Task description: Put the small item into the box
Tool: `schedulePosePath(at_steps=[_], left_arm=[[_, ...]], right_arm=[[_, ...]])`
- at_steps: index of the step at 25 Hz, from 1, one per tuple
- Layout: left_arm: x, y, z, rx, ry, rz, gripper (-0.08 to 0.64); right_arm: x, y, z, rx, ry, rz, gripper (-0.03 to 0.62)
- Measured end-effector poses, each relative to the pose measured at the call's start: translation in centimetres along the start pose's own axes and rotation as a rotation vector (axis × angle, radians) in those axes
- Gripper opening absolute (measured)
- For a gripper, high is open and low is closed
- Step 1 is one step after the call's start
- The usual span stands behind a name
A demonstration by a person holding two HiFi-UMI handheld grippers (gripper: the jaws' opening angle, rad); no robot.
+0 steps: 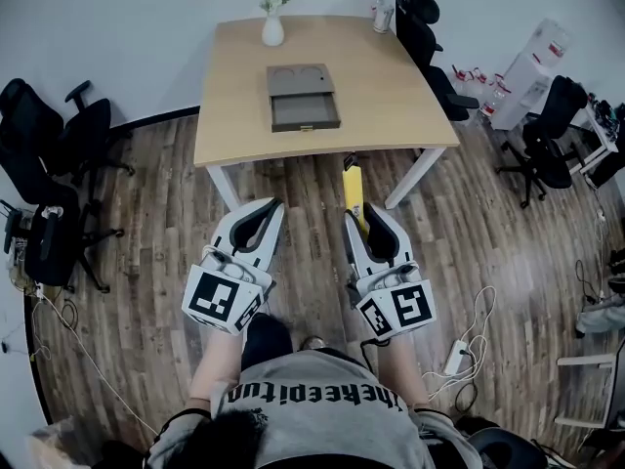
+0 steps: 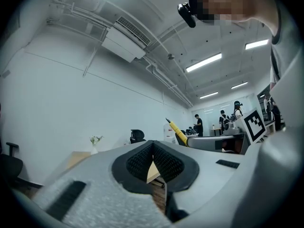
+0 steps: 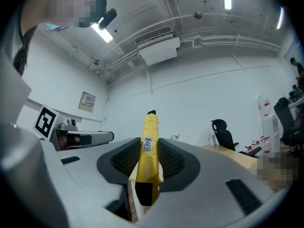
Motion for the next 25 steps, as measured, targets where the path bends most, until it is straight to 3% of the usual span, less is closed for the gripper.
schedulePosePath(at_steps=[13, 25], left_arm=[[2.7, 8.2, -0.3, -0.003, 0.0, -0.077, 0.015], [4.4, 13.4, -0.9, -0.019, -0.003, -0.141, 0.015]], right_arm=[[8.0, 1.2, -0.8, -0.003, 0.005, -0.069, 0.121], [12.4, 1.9, -1.3, -0.004, 0.001, -0.14, 0.121]])
Point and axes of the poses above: the fingertips, and each gripper's own axes: x forward along the fingers, y to its left, z out of its top, the point moved 2 cm from there along -x, backward along the fingers, and after that the axes turned 3 degrees about y, right-handed, at the moved point
